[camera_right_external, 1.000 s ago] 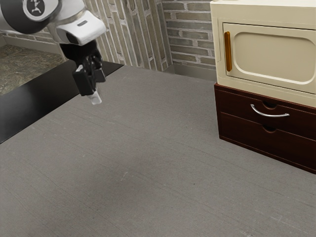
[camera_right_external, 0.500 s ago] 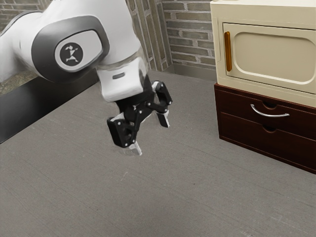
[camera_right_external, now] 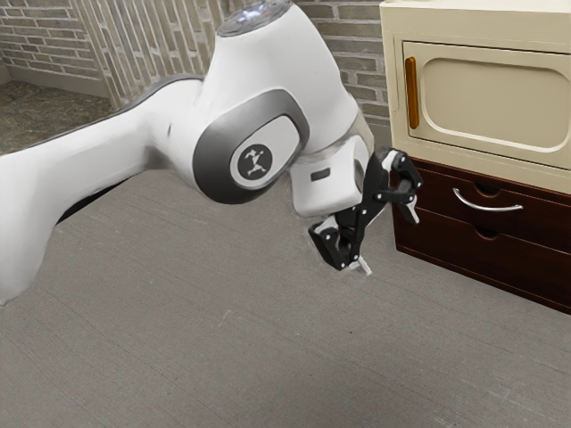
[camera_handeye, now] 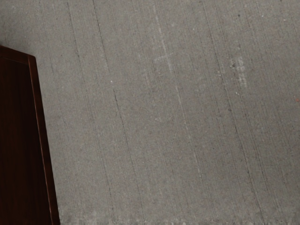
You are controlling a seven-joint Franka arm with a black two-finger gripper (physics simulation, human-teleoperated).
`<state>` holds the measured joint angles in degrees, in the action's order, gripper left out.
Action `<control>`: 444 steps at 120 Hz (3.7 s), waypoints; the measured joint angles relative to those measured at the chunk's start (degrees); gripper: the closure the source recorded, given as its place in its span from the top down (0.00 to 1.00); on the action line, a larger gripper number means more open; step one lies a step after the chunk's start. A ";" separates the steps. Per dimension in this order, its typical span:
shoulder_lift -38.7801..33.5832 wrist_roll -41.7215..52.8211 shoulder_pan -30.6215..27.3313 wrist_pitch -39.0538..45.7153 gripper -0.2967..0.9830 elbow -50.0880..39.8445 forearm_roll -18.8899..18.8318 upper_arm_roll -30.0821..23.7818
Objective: Pull the drawer handle with one arm to open the drawer
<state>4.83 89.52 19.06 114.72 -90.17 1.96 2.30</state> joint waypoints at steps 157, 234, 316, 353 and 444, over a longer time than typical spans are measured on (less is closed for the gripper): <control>28.10 -1.52 -1.63 7.25 0.34 31.15 8.12 3.94; 25.54 0.81 5.12 13.01 0.21 22.28 9.19 10.20; 9.59 2.97 12.76 22.28 0.19 -2.15 9.39 14.36; 2.26 3.27 16.44 25.16 0.19 -12.39 9.28 16.77; -5.43 3.25 21.83 26.01 0.28 -21.03 8.94 20.89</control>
<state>-0.61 92.77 40.88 140.73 -111.20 10.90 23.19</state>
